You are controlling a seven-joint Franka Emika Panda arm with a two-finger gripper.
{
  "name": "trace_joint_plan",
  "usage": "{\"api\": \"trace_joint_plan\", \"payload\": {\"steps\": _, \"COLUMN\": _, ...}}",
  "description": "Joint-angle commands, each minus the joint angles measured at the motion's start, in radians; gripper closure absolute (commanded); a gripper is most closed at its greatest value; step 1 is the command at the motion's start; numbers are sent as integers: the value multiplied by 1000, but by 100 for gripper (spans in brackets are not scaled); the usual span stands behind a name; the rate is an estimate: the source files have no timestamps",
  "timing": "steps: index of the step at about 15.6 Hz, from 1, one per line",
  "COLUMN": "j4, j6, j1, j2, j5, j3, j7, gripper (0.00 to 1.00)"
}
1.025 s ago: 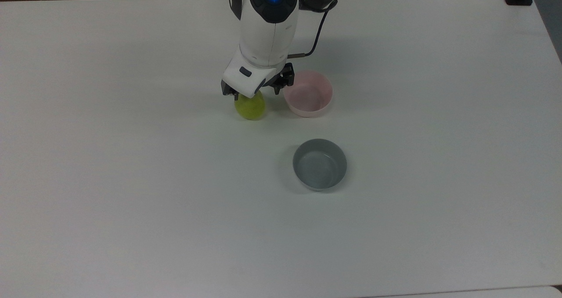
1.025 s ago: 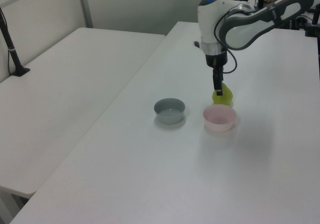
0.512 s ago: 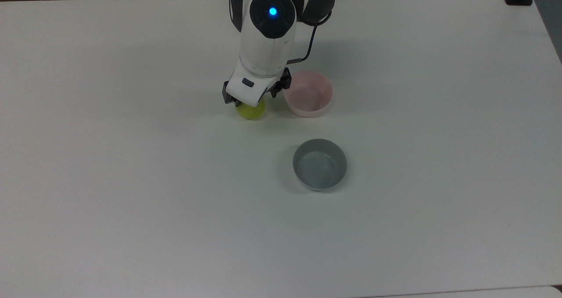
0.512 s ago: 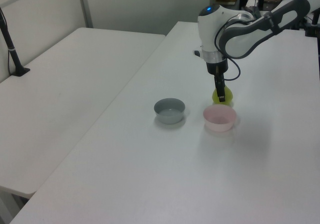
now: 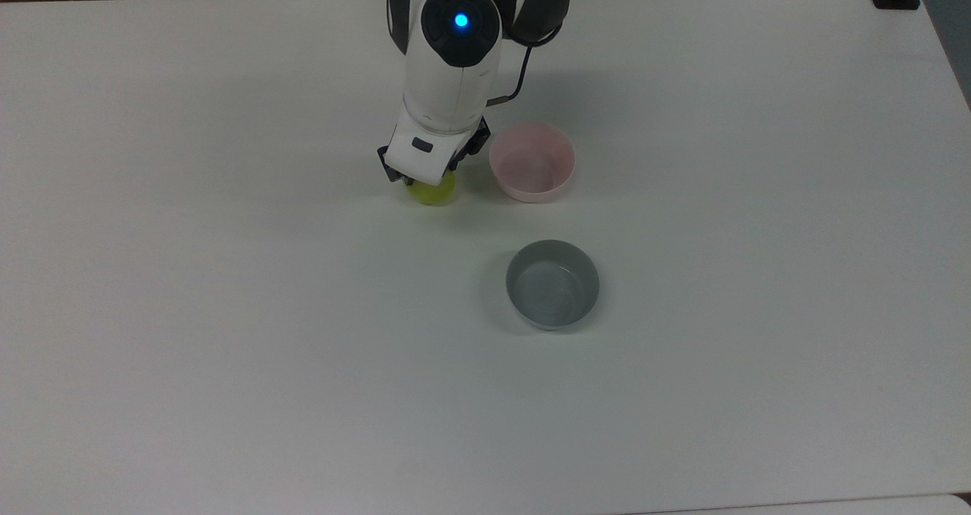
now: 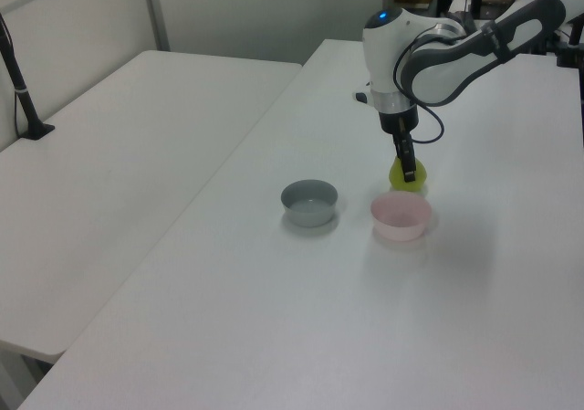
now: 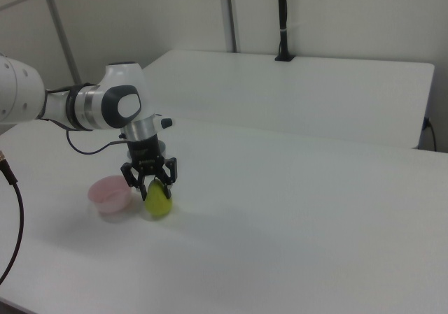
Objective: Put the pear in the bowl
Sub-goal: 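Close the gripper around the pear, then lift the held pear up off the table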
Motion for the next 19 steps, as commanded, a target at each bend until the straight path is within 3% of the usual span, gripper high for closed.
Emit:
{"api": "trace_joint_plan", "payload": {"steps": 1, "j4": -26, "j6": 13, "j1": 13, "j2": -26, "j5": -9, "j3": -22, "j7": -38, "gripper": 58}}
{"api": "trace_joint_plan", "payload": {"steps": 5, "j4": -12, "j6": -51, "j1": 10, "j2": -121, "j5": 7, "j3": -52, "j7": -46, "gripper": 59}}
{"api": "trace_joint_plan", "payload": {"steps": 12, "j4": 103, "j6": -212, "j1": 12, "j2": -250, "j5": 48, "j3": -103, "j7": -35, "gripper": 60}}
{"api": "trace_joint_plan", "payload": {"steps": 15, "j4": 129, "j6": -235, "j1": 25, "j2": -249, "j5": 53, "j3": -83, "j7": 12, "gripper": 60}}
{"api": "trace_joint_plan", "payload": {"steps": 19, "j4": 129, "j6": -234, "j1": 38, "j2": -240, "j5": 51, "j3": 23, "j7": 129, "gripper": 60}}
